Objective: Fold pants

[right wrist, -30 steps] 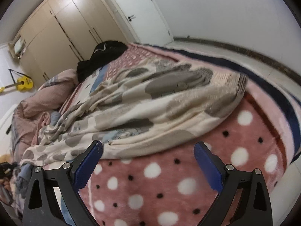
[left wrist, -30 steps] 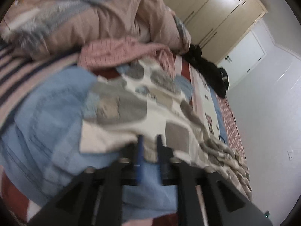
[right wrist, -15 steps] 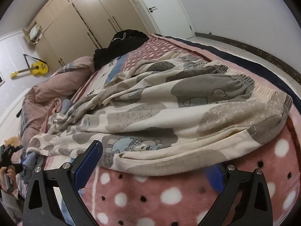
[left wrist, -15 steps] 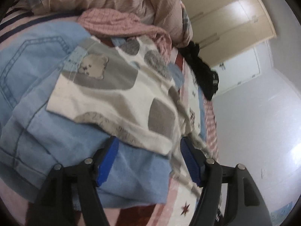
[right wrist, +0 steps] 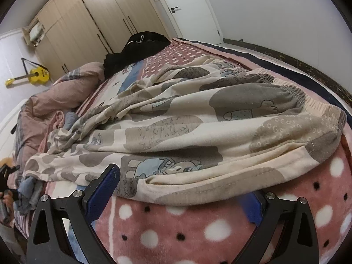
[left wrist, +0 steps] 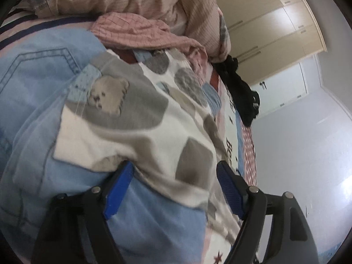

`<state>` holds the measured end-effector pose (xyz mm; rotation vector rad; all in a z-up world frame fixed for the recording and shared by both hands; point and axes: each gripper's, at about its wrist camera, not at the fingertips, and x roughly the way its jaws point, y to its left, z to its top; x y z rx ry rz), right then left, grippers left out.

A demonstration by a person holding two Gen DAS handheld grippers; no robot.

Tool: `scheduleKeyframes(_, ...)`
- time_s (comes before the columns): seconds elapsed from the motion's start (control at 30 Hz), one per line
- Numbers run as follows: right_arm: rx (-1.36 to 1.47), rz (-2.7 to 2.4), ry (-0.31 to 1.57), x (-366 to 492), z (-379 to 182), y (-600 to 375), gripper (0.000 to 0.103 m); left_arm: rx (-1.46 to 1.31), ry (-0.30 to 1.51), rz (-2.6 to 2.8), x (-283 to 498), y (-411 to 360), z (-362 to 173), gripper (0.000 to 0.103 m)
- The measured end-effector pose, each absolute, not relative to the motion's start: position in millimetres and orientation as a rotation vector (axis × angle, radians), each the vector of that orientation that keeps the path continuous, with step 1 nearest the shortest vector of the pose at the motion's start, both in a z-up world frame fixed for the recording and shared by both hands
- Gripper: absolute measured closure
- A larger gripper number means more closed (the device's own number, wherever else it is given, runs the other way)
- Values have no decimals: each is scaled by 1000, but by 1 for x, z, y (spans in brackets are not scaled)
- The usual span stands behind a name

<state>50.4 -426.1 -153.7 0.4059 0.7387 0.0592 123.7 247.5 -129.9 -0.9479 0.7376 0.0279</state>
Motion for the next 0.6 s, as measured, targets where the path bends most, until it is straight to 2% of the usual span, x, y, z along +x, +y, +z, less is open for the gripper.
scheduleKeyframes(0.2,420,50,722,56,-152,-426,5,-902,667,58,128,258,-123,33)
scheduleKeyframes(0.3,416,40,719,60,-152,-424,5,-945,707,17,124,259,-127,34)
scheduleKeyframes(0.43,399,33,725,66,-153,-421,5,-946,798,-83,106,252,-127,30)
scheduleKeyframes(0.5,396,32,726,67,-153,-420,5,-935,803,-76,98,253,-127,29)
scheduleKeyframes(0.6,392,33,726,68,-154,-420,5,-965,796,-66,105,262,-134,21)
